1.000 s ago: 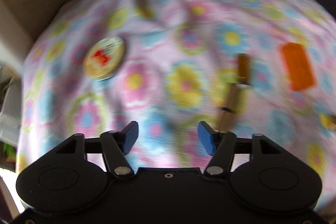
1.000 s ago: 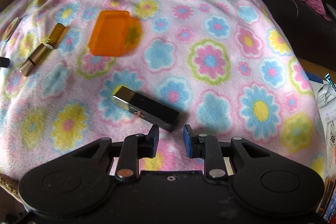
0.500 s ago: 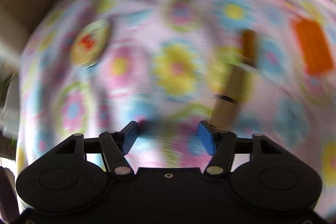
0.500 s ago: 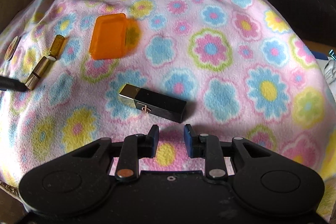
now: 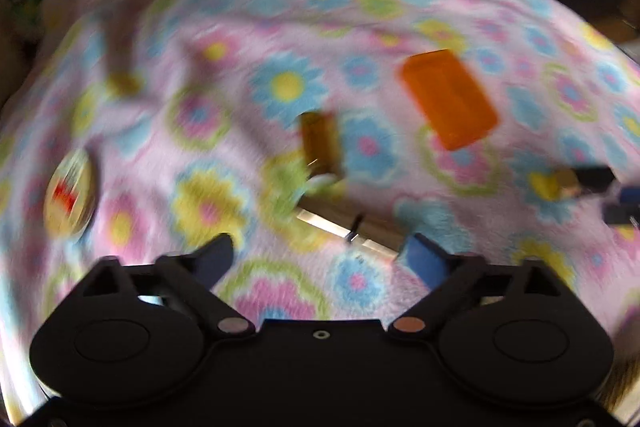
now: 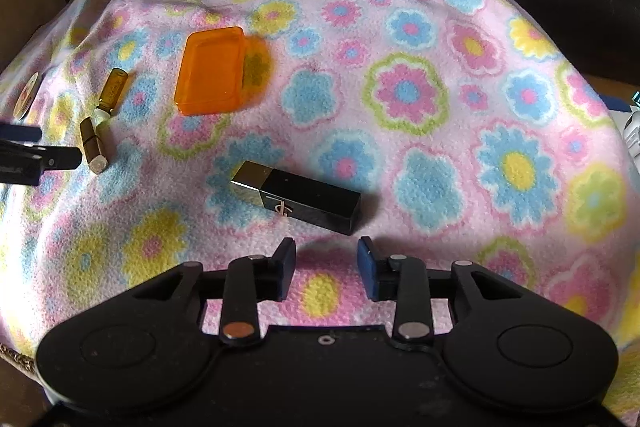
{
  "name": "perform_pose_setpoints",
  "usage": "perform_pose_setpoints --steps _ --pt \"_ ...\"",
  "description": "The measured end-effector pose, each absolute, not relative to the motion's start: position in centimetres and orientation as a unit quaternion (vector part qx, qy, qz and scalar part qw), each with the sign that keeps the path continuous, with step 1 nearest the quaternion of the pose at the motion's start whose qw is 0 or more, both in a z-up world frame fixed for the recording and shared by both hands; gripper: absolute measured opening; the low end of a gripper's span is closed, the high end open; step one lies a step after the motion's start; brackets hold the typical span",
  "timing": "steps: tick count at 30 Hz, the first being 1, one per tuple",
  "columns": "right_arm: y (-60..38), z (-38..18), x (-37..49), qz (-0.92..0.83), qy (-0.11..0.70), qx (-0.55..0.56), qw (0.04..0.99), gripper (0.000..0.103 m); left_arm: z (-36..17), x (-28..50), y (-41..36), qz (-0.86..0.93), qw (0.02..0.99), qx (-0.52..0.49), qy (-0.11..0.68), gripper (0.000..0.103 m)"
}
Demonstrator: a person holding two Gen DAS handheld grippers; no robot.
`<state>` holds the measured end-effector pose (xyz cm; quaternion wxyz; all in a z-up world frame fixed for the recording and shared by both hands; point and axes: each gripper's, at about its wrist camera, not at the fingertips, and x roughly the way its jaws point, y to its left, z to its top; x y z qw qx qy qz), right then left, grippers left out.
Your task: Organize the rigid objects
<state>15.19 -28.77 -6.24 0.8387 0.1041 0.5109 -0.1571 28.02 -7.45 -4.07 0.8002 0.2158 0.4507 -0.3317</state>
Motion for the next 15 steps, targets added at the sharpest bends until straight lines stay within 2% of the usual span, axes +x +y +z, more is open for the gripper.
perform_pose_setpoints --steps 11,15 --pt "-29.1 -6.3 15.2 -0.154 0.509 0.117 0.839 0.037 -5.9 30.3 -9.8 -0.399 0.758 0.292 0.425 0.097" --pt "-29.1 -6.3 15.2 -0.153 0.509 0.117 0.839 0.038 -6.9 30.6 -10.3 -0.423 0.729 0.307 0.442 0.093"
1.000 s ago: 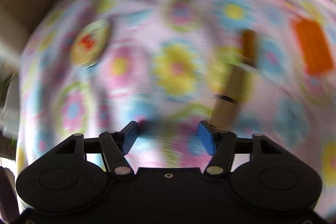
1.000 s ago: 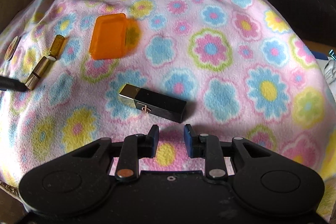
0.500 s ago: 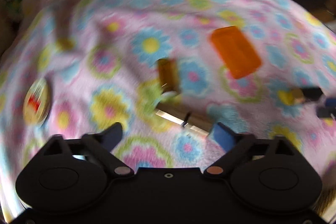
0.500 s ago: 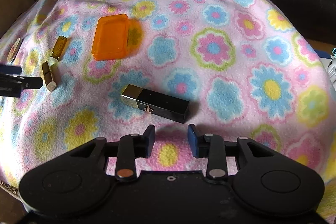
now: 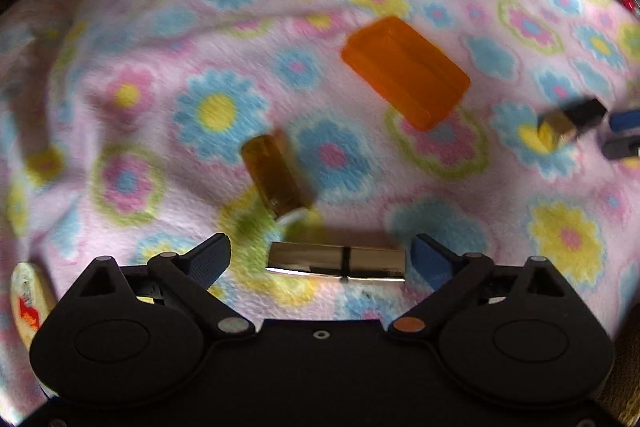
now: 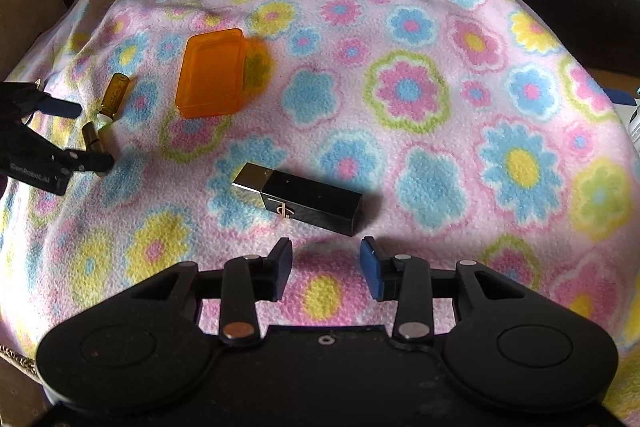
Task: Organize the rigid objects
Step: 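Close the right tool on the USB stick while the left tool closes on the lipstick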
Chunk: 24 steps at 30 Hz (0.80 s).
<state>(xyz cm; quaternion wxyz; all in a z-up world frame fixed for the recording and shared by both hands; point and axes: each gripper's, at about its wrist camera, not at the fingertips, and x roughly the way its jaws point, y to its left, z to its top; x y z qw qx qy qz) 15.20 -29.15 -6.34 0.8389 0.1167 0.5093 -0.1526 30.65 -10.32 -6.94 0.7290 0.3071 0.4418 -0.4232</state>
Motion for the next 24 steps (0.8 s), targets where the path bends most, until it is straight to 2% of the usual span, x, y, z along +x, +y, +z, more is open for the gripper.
perform_pose_setpoints --steps 4,7,9,11,22,24 --pt "-29.1 -6.2 15.3 -0.155 0.51 0.12 0.837 0.041 -7.4 30.6 -10.0 -0.423 0.73 0.302 0.445 0.093" --pt "-28.9 -5.6 15.7 -0.167 0.503 0.125 0.839 0.06 -7.4 30.6 -9.8 -0.422 0.737 0.272 0.452 0.08" --pt "-28.7 -5.2 16.4 -0.179 0.493 0.13 0.841 0.078 -7.3 30.4 -9.8 -0.418 0.744 0.257 0.454 0.068" --pt "-28.4 -4.8 17.4 -0.192 0.484 0.142 0.842 0.093 -7.1 30.3 -9.7 -0.411 0.749 0.244 0.458 0.068" --pt "-27.4 -7.4 22.3 -0.298 0.531 0.153 0.779 0.093 -6.9 29.5 -8.2 -0.382 0.774 0.214 0.458 0.068" --pt "-27.9 -8.2 22.1 -0.304 0.539 0.172 0.766 0.084 -7.0 29.6 -8.2 -0.383 0.772 0.216 0.458 0.068"
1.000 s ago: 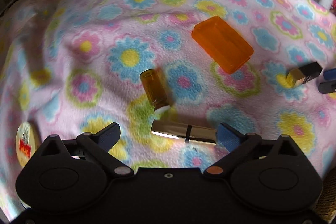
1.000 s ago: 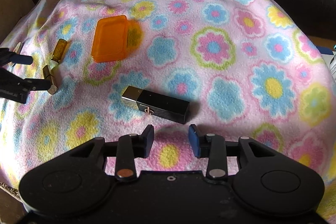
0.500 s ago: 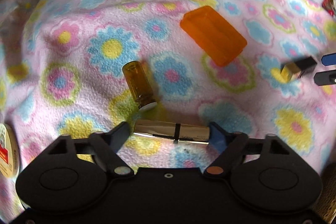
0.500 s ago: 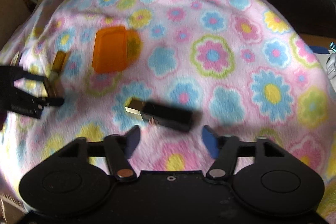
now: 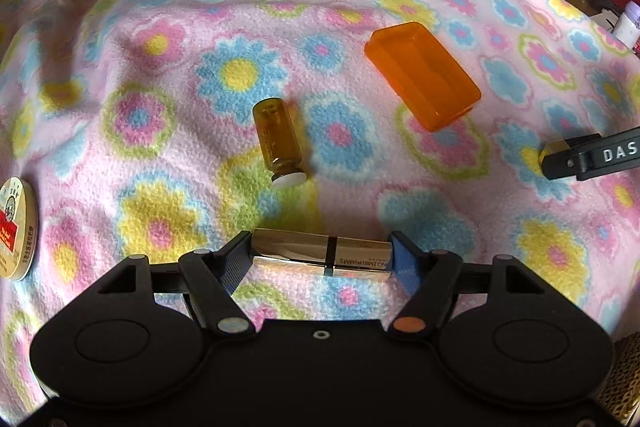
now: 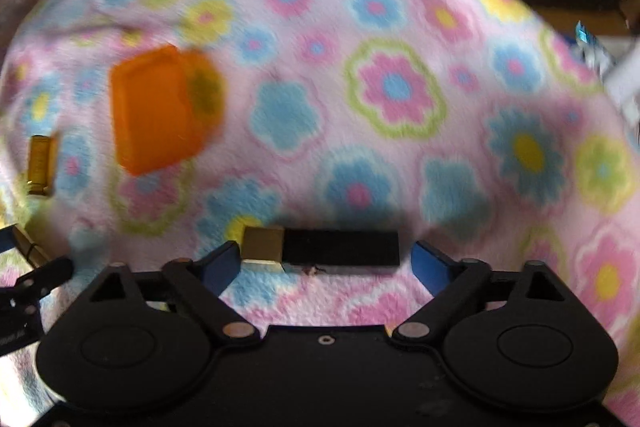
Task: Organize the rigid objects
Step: 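Close the right tool on the USB stick while the left tool closes on the lipstick, then carry the USB stick and the lipstick over the basket with both tools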
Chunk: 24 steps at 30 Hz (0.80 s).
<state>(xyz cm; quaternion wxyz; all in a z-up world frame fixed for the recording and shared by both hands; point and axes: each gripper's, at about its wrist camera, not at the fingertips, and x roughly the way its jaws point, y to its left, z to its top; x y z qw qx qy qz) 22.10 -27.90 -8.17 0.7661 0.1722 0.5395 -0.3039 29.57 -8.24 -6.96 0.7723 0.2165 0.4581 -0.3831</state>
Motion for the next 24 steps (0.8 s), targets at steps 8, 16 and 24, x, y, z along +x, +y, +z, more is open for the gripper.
perform_pose_setpoints --steps 8,16,24 --pt "-27.5 -7.2 20.4 -0.262 0.522 0.174 0.793 0.081 -6.2 28.9 -7.8 -0.351 0.784 0.188 0.476 0.067" --pt "-25.9 -2.0 16.6 -0.193 0.483 0.178 0.836 0.081 -1.3 25.8 -5.1 -0.28 0.815 0.148 0.485 0.067" --pt "-22.5 2.6 10.0 -0.135 0.451 0.141 0.871 0.081 3.7 18.7 -2.3 -0.227 0.845 0.142 0.462 0.067"
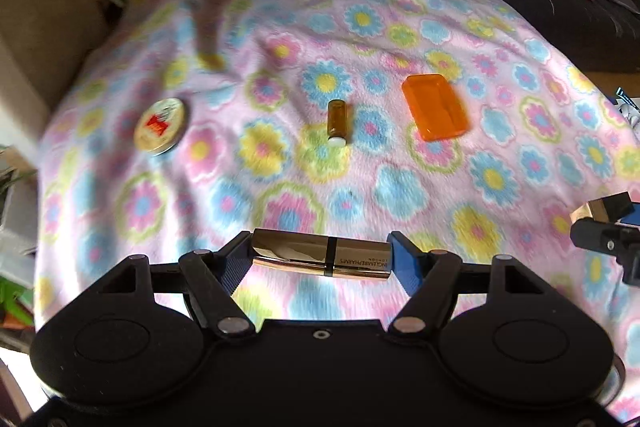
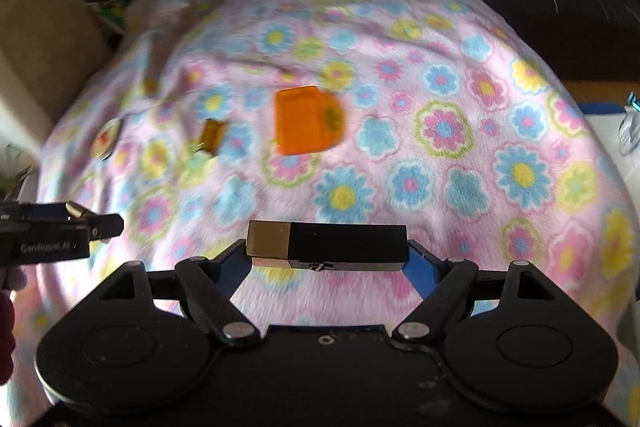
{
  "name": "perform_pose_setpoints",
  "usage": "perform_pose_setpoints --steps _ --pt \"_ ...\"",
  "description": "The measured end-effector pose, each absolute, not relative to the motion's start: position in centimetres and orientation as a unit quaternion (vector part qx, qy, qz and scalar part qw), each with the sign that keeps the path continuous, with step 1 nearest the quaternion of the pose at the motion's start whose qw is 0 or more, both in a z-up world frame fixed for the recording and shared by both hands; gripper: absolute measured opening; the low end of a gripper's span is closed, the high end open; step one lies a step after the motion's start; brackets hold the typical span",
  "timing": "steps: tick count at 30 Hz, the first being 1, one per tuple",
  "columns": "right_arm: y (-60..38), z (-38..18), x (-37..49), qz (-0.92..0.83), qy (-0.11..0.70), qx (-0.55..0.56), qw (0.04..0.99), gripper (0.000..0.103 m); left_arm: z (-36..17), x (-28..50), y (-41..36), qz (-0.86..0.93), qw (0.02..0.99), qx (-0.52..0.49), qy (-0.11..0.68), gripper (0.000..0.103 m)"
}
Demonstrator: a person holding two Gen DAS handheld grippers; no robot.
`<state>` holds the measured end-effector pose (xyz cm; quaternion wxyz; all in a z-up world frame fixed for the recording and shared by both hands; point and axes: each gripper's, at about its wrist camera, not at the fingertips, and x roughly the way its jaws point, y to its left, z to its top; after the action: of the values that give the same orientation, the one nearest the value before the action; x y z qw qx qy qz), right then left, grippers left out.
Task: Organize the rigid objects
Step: 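Carry the USB stick and the lipstick over the basket with both tools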
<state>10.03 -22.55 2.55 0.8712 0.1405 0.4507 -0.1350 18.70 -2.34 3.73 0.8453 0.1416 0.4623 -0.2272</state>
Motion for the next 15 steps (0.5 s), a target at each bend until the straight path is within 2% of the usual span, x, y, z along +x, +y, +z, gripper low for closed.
perform_pose_setpoints --steps 6,15 --pt "-19.7 3.9 4.4 -0.103 0.439 0.108 0.886 0.081 4.8 12.2 -0.8 -0.214 0.854 0.124 0.457 0.067" --pt "-16.6 3.1 -2.8 -0.081 0.453 0.102 0.882 0.081 2.4 4.8 1.4 -0.21 0.838 0.089 0.496 0.067"
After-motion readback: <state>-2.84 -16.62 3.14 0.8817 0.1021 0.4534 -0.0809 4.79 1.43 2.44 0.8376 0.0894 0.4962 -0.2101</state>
